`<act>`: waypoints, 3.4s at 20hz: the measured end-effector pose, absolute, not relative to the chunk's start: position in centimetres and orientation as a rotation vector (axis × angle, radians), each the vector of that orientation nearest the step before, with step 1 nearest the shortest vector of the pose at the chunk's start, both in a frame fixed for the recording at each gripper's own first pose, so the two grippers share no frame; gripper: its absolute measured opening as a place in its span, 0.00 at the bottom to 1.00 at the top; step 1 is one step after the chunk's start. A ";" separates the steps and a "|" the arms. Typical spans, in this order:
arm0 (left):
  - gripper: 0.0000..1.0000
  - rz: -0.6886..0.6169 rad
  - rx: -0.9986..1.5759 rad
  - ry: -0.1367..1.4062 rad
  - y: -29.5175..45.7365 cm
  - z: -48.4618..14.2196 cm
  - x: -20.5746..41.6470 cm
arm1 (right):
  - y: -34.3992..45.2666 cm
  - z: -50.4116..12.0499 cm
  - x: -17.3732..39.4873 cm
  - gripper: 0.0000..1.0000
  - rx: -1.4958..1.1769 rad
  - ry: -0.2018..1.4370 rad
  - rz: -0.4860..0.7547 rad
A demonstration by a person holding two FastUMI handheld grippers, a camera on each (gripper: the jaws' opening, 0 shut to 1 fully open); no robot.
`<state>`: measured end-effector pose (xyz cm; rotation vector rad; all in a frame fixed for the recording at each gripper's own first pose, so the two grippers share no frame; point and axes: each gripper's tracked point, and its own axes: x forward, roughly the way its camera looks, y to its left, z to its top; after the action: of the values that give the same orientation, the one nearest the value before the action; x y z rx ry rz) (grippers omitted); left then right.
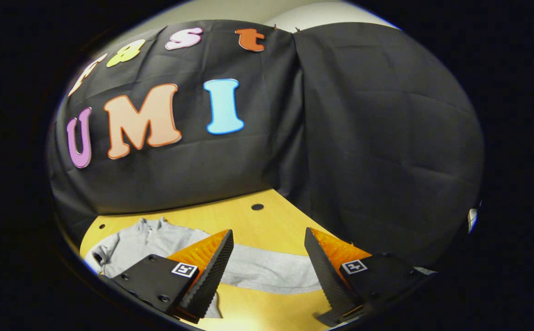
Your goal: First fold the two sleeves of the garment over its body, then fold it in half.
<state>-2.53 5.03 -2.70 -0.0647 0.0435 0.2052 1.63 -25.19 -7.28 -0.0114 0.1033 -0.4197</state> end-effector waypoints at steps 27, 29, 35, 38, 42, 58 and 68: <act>0.94 0.284 -0.057 0.137 5.4 -6.1 -2.2 | -36.9 -26.7 3.5 0.44 0.053 0.547 -0.525; 0.94 0.279 -0.056 0.137 5.6 -6.1 -2.2 | -36.4 -26.7 3.4 0.26 0.069 0.562 -0.533; 0.94 0.278 -0.073 0.137 6.5 -6.2 -2.4 | -34.7 -26.7 3.2 0.12 0.110 0.577 -0.549; 0.94 0.281 -0.076 0.138 7.1 -6.2 -2.5 | -33.4 -25.8 3.4 0.12 0.121 0.553 -0.530; 0.94 0.281 -0.085 0.137 7.8 -6.4 -2.8 | -29.9 -23.1 4.6 0.11 0.161 0.478 -0.472; 0.95 0.300 -0.124 0.135 11.6 -7.4 -6.0 | -6.1 -12.2 12.4 0.11 0.161 0.311 -0.054; 0.94 0.401 -0.178 0.162 17.4 -9.9 -10.5 | 11.0 -9.8 16.8 0.11 0.131 0.282 0.212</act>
<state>-10.46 17.40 -9.88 -0.1777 0.1619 0.4009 16.78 10.96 -9.75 0.1308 0.2817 0.2116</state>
